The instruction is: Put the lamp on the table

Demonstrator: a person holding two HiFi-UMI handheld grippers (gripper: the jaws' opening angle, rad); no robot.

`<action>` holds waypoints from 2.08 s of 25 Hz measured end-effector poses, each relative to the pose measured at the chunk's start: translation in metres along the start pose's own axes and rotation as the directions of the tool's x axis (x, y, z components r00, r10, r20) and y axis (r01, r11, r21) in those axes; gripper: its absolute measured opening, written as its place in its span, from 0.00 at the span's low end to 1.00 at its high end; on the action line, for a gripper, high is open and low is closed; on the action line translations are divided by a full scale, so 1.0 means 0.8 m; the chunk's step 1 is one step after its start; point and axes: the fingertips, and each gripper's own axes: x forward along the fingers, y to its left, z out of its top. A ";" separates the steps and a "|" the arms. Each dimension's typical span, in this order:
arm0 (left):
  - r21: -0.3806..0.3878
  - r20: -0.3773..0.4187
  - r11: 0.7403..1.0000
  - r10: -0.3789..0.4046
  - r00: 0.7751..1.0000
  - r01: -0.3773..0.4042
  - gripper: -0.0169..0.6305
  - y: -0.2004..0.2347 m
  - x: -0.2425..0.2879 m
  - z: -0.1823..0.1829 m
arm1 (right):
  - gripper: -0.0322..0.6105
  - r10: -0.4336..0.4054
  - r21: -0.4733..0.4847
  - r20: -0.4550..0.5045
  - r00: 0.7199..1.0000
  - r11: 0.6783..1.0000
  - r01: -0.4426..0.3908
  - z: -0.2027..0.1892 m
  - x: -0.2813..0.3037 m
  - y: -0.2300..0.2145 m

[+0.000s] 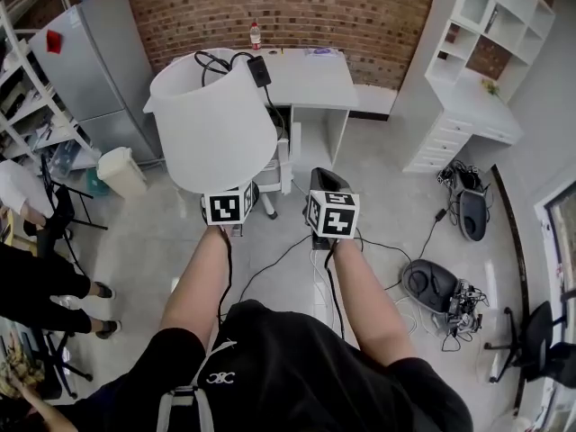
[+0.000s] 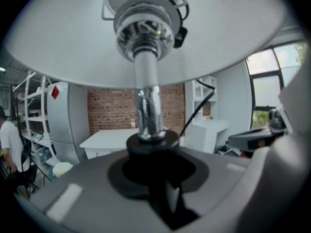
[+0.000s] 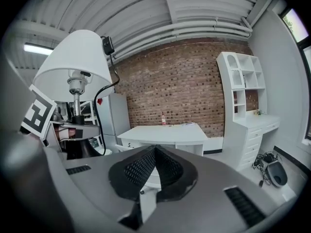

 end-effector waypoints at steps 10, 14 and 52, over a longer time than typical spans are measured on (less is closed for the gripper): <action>0.028 -0.013 1.000 -0.012 1.000 0.012 0.17 -0.002 0.056 0.011 | 0.05 -0.041 0.034 0.009 0.999 0.999 0.040 0.002 0.019 -0.058; 0.031 -0.012 0.999 -0.028 1.000 0.029 0.17 0.005 0.102 0.020 | 0.05 -0.054 0.033 0.013 0.998 0.998 0.054 0.012 0.057 -0.073; 0.021 -0.017 1.000 -0.011 1.000 0.012 0.17 0.188 0.526 0.129 | 0.05 0.040 -0.009 -0.028 0.999 0.999 -0.040 0.145 0.523 -0.136</action>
